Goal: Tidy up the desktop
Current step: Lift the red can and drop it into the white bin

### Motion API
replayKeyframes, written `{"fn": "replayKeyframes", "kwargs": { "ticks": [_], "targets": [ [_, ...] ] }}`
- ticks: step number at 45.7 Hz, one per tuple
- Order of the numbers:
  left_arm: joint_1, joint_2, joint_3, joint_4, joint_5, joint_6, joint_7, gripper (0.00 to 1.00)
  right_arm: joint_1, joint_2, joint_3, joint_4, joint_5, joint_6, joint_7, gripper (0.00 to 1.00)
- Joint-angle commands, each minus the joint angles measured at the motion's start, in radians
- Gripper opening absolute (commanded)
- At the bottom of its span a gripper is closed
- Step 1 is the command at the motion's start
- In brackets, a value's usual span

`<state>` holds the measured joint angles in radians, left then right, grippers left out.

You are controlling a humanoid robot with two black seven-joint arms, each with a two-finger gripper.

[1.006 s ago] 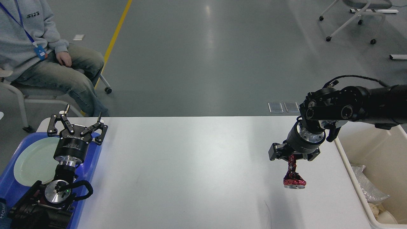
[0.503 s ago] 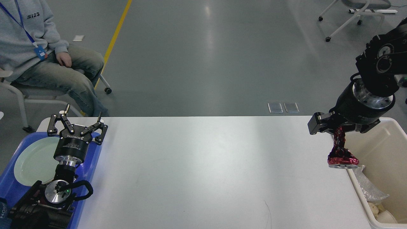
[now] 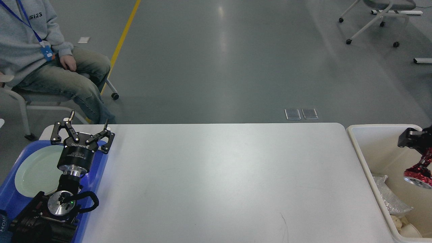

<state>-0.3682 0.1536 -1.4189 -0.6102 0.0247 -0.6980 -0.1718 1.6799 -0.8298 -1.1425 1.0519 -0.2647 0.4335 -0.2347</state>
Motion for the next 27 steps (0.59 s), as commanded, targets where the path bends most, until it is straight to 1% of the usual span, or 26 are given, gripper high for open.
{"fn": "replayKeyframes", "kwargs": {
  "ticks": [1,6,11,16,24,27],
  "targets": [
    [0.0,0.0,0.0,0.001,0.0,0.0,0.0,0.96,-0.294,-0.009,0.213,-0.192,-0.002,-0.077,0.002,0.0],
    [0.0,0.0,0.0,0.001,0.0,0.0,0.0,0.96,-0.557,0.02,0.43,-0.357,-0.005,-0.171,0.002,0.0],
    [0.0,0.0,0.0,0.0,0.0,0.0,0.0,0.96,-0.778,0.132,0.572,-0.53,-0.005,-0.309,0.002,0.0],
    [0.0,0.0,0.0,0.001,0.0,0.0,0.0,0.96,-0.911,0.271,0.599,-0.726,-0.004,-0.432,0.003,0.0],
    [0.0,0.0,0.0,0.0,0.0,0.0,0.0,0.96,-1.084,0.49,0.592,-0.976,0.009,-0.631,0.002,0.0],
    [0.0,0.0,0.0,0.0,0.0,0.0,0.0,0.96,-1.106,0.526,0.592,-1.003,0.009,-0.662,0.002,0.0]
  ]
}}
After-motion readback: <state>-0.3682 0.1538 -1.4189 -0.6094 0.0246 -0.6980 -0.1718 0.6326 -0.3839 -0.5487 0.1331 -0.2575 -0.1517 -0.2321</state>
